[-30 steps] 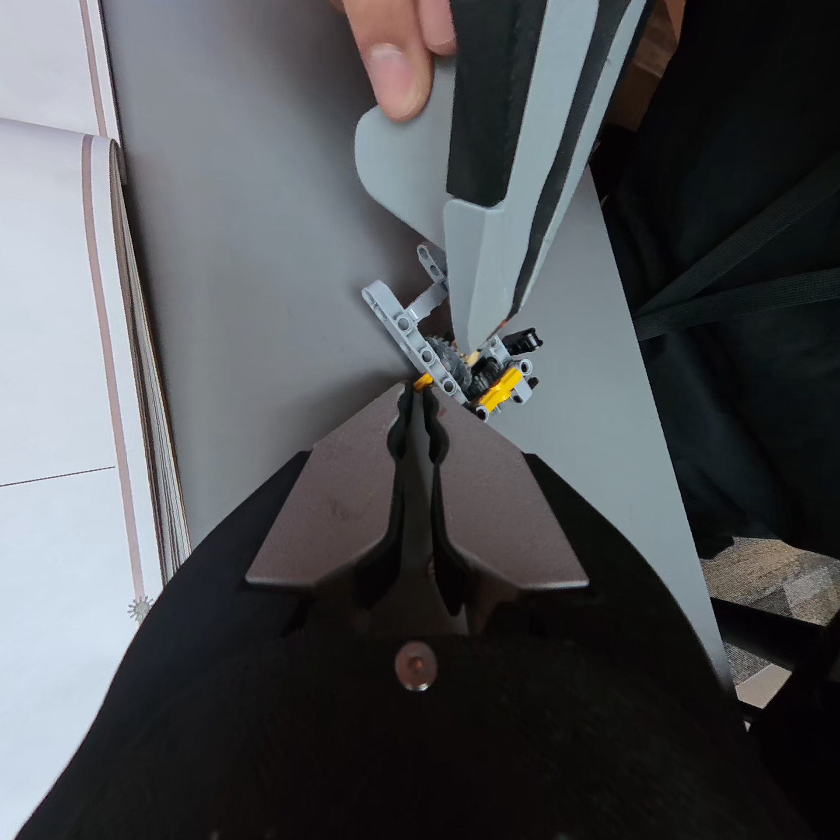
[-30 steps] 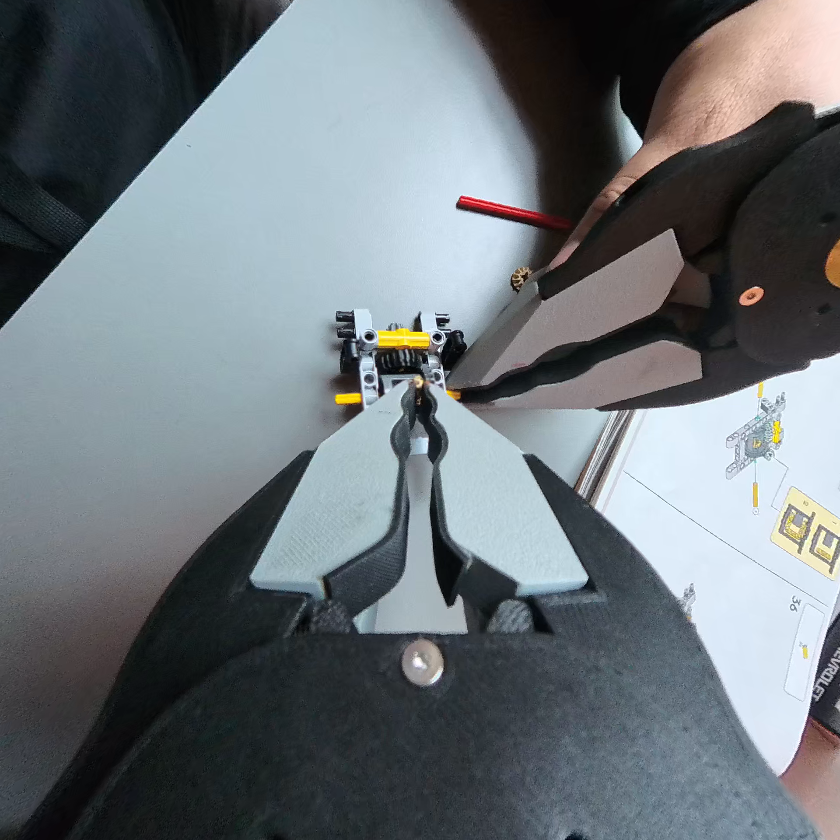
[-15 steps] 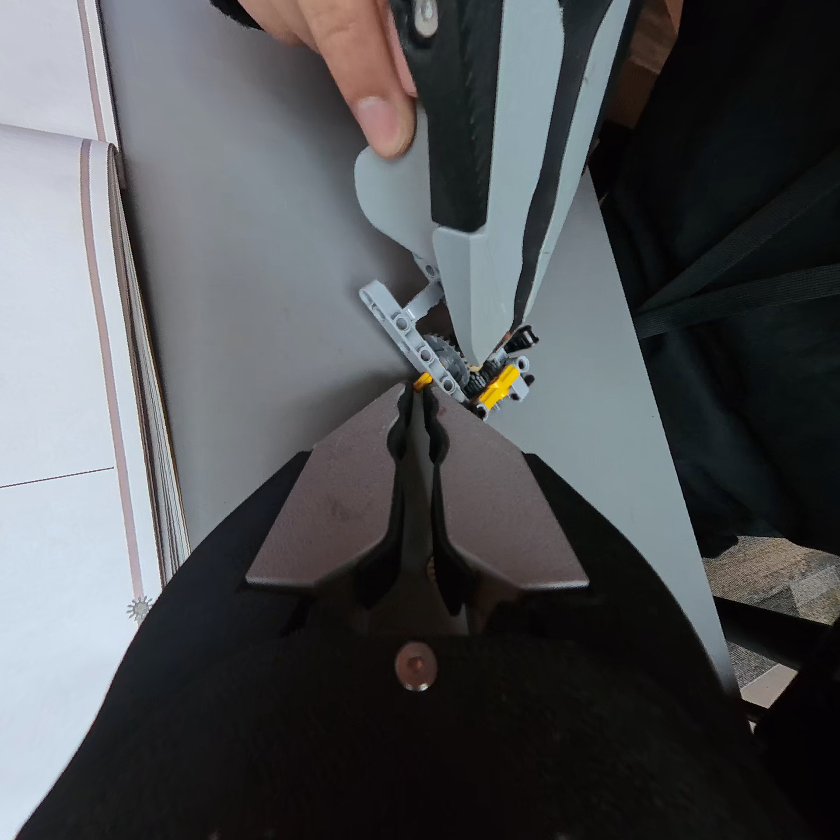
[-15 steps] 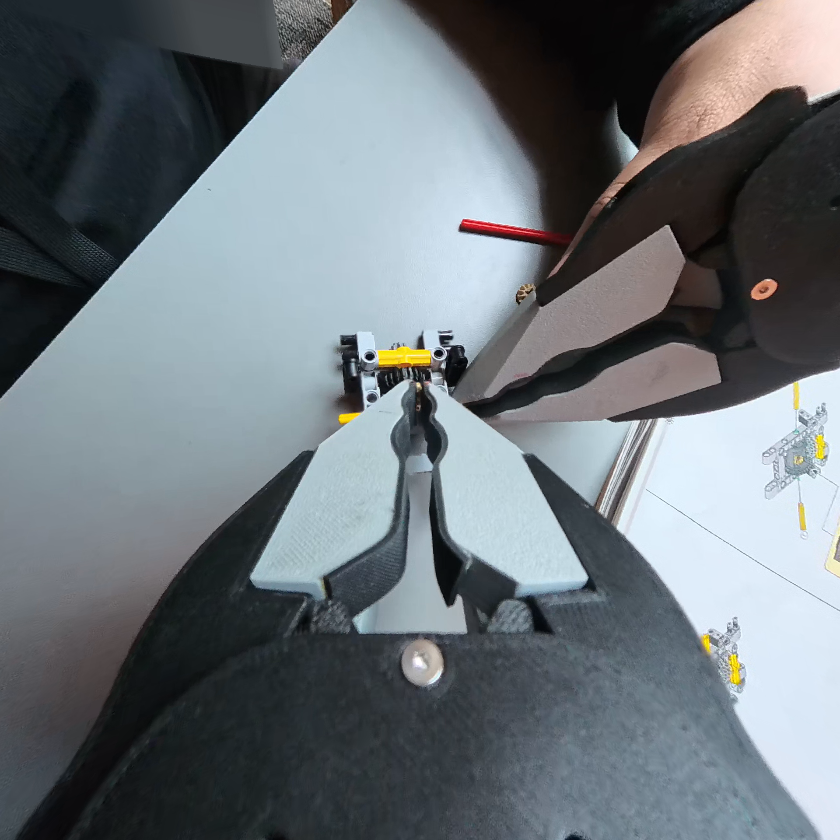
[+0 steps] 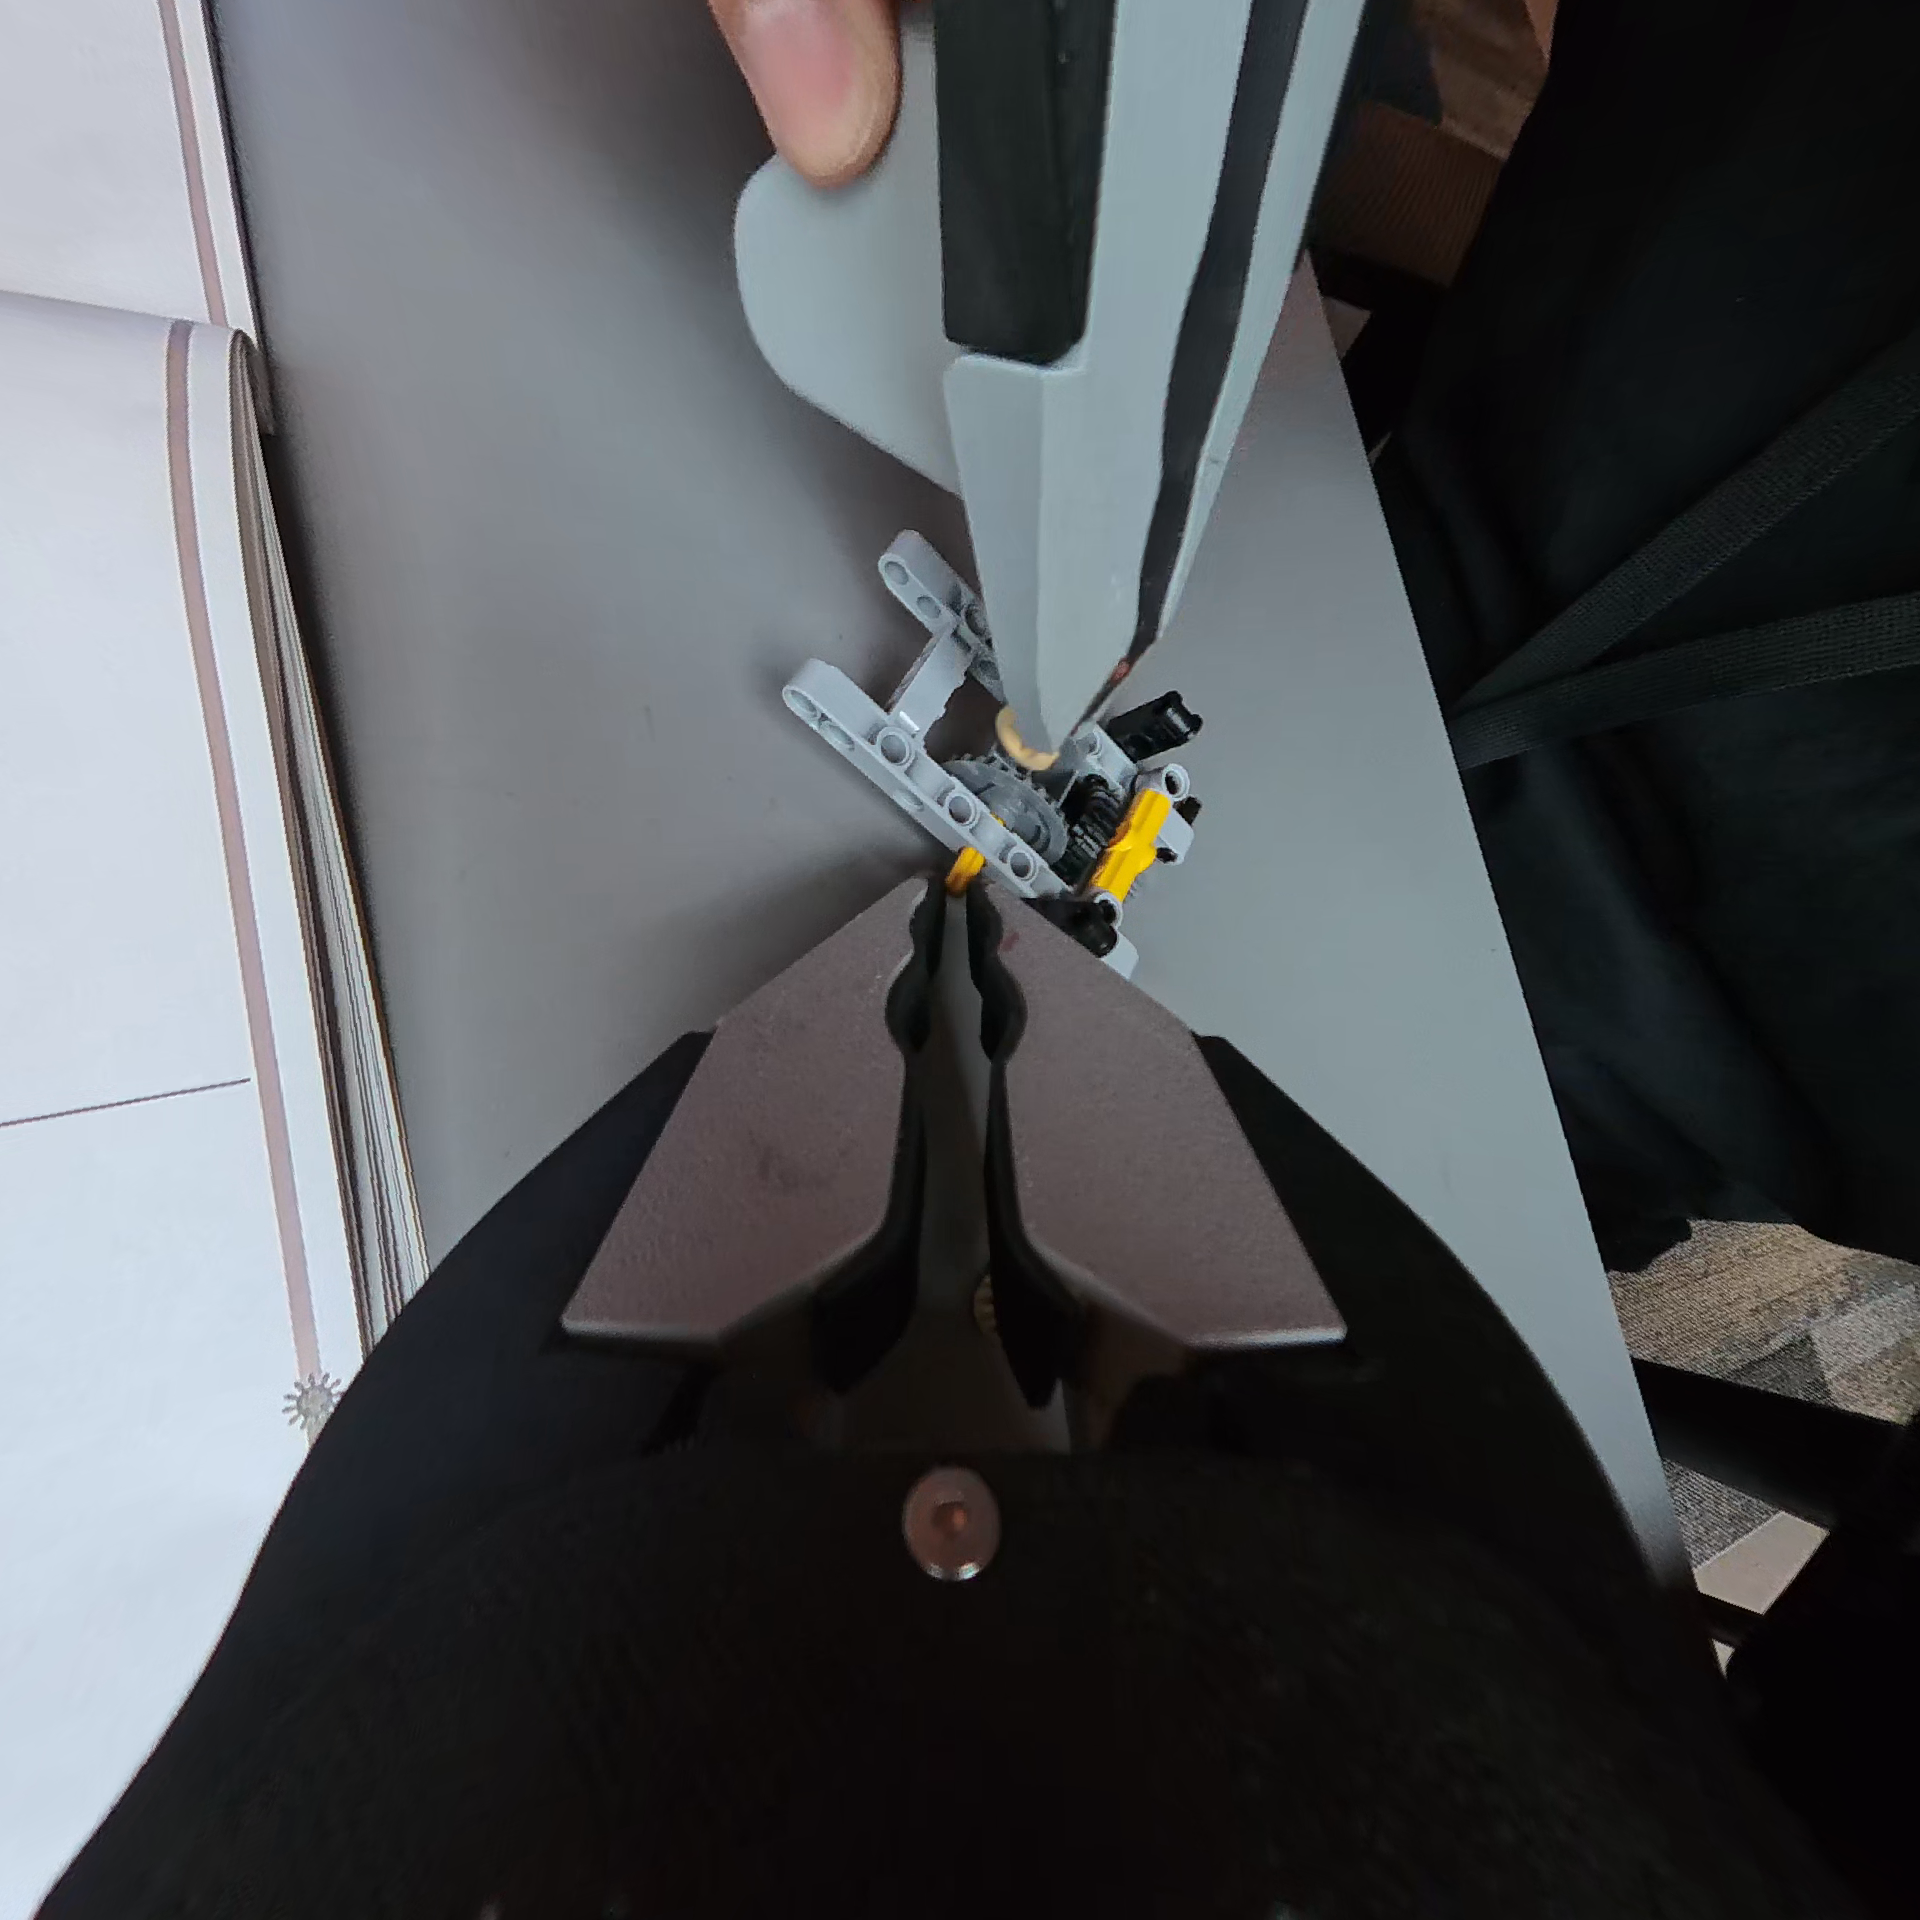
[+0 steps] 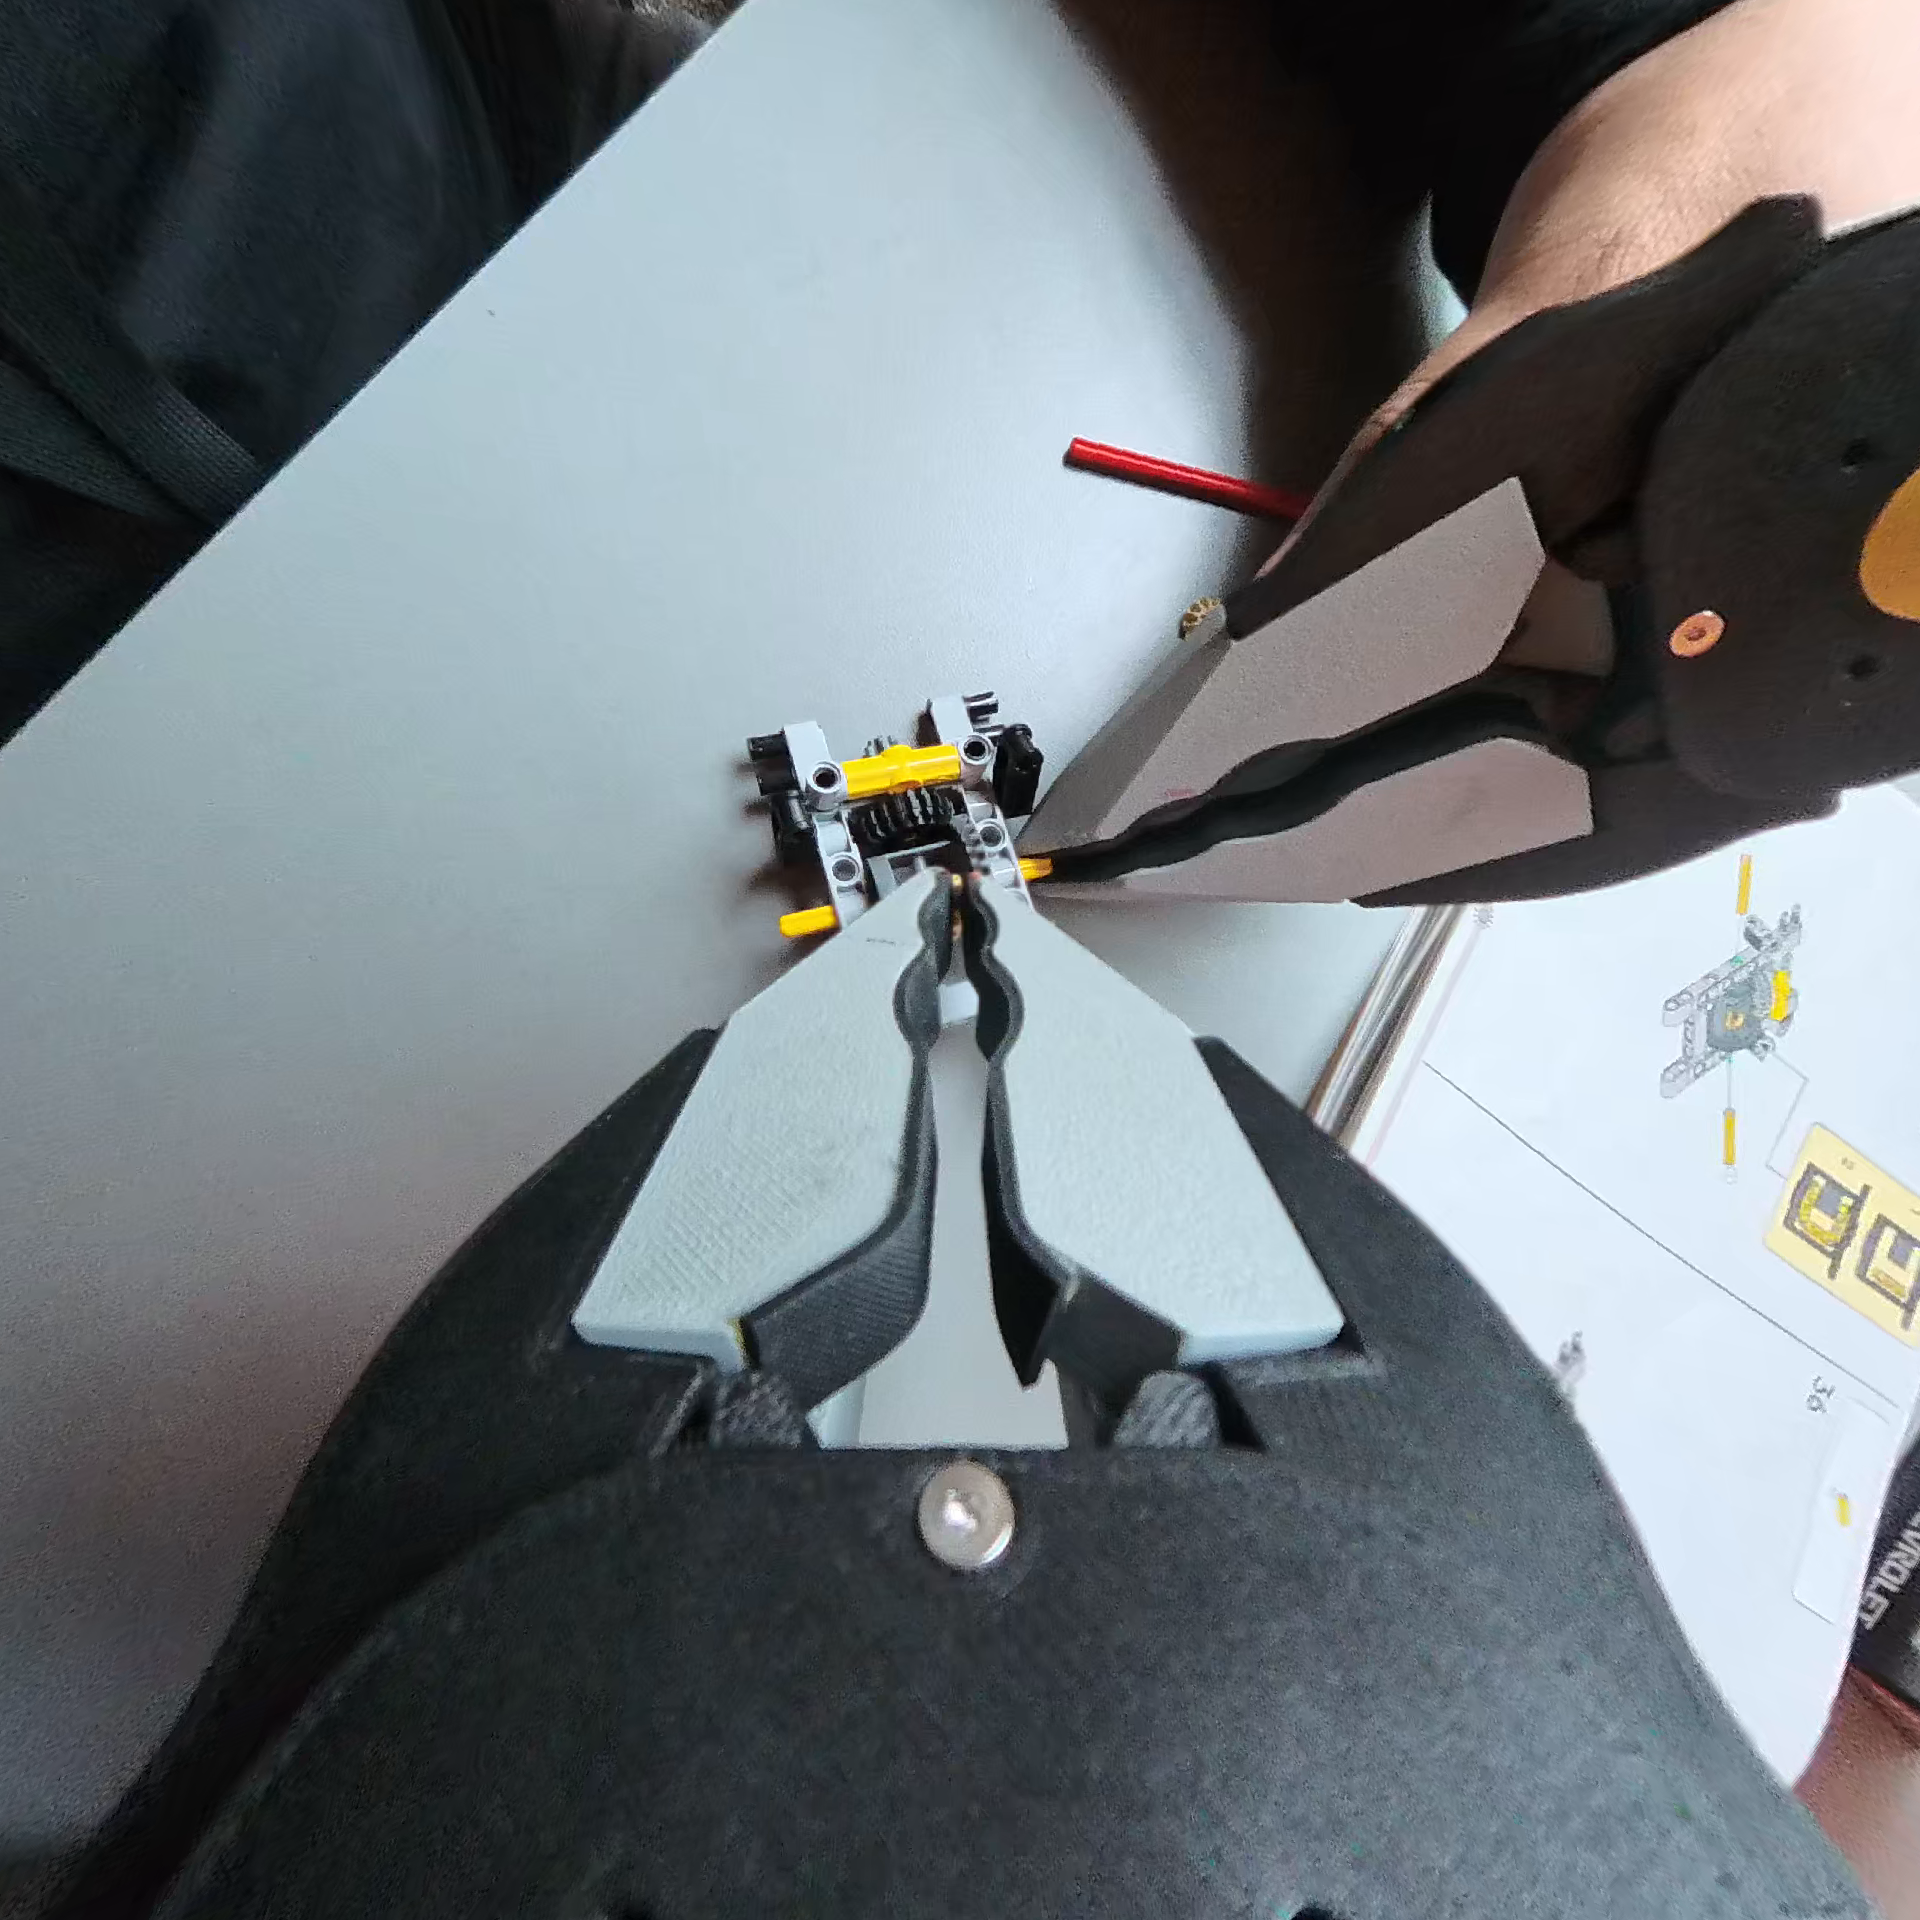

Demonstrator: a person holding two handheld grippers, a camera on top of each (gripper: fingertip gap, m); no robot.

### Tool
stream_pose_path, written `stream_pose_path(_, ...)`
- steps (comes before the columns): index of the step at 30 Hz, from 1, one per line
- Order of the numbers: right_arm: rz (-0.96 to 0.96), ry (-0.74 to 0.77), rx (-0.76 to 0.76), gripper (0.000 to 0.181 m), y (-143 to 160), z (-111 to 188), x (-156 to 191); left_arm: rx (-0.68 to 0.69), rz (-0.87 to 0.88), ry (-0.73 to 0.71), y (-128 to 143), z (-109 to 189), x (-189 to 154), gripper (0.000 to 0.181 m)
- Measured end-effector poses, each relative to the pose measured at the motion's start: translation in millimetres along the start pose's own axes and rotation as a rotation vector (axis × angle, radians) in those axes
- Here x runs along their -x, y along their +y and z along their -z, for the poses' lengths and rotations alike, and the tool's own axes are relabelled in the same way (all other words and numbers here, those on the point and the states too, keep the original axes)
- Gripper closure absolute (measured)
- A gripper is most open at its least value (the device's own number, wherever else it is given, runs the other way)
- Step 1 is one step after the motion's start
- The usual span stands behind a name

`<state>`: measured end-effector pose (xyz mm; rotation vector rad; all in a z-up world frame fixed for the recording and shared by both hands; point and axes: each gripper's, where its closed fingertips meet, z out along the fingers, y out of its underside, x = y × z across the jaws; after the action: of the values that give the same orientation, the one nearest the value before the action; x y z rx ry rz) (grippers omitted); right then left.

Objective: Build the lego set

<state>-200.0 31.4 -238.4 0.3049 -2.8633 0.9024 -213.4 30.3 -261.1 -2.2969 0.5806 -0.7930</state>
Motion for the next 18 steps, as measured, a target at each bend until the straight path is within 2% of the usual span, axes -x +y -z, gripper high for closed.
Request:
stream_pose_path(8,0.024,0.009,0.007,0.181,0.7,-1.5,0.5,0.001,0.001,0.001,-0.3,-0.5,-0.1,0.180)
stream_pose_path(15,-0.115,0.069,-0.044,0.181,15.3,31.6,-13.7,-0.002,0.012,0.001,1.4,2.1,1.2,0.180)
stream_pose_path(18,-0.143,0.046,-0.029,0.177,23.6,28.1,-7.5,-0.003,0.007,0.001,0.8,2.1,0.7,0.180)
